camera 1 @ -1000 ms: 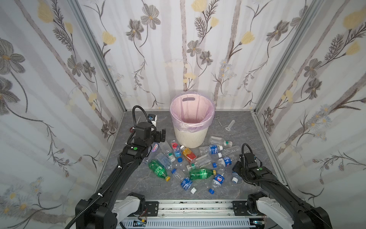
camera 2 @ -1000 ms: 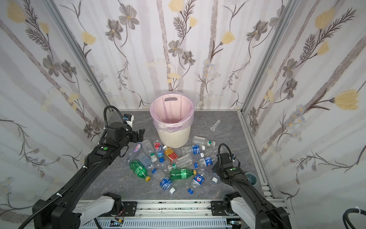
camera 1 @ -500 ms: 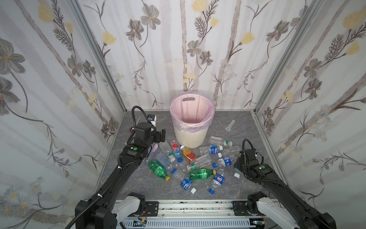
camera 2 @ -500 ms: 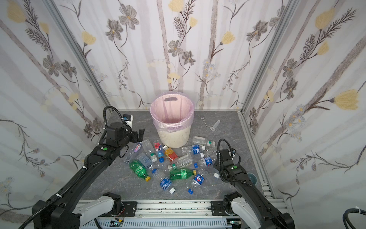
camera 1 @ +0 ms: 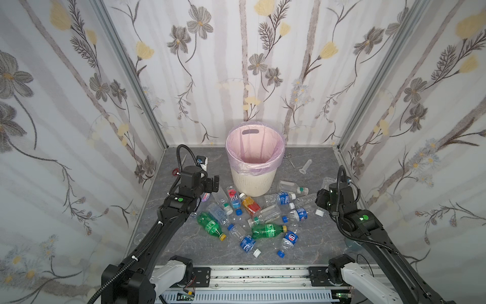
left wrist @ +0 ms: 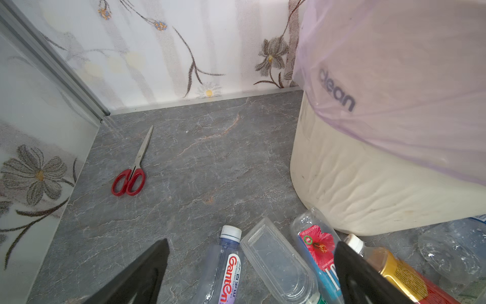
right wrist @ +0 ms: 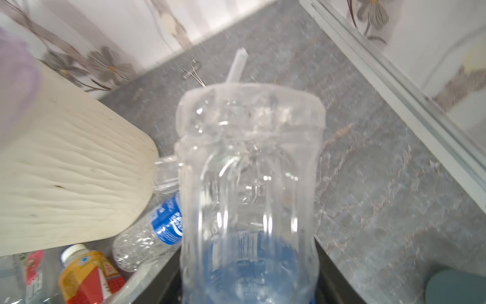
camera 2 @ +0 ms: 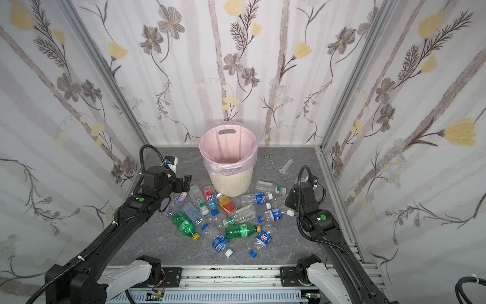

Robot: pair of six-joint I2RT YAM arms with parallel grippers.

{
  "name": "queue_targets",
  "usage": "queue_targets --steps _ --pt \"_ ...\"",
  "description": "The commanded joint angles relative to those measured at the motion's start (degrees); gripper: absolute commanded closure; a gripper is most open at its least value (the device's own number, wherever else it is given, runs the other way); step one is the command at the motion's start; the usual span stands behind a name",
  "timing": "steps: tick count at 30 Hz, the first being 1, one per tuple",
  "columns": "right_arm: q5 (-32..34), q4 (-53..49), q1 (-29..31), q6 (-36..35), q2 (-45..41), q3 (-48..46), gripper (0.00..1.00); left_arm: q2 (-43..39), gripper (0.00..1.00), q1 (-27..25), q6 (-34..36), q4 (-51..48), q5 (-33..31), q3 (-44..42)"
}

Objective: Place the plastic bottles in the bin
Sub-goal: 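Lift the clear bottle with the right gripper and carry it over the bin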

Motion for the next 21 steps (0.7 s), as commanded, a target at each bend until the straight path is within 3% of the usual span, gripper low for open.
queue_targets --steps 1,7,11,21 --pt "-1.94 5.55 -0.04 -7.14 0.47 3.33 0.46 -0.99 0.0 0.34 0.37 2.55 -0.75 -0.9" --pt "-9.6 9.14 0.03 -13.97 5.53 10.7 0.46 -3.5 0.0 2.23 2.47 4.56 -2.01 -3.73" --pt "-15.7 13.52 0.03 -15.83 8.86 14.94 0.47 -5.04 0.0 5.64 0.42 5.38 2.5 -3.22" --pt "-28.97 15.35 0.01 -20.36 21.24 31.75 0.46 -5.13 0.0 5.86 -0.88 6.02 3.05 -2.85"
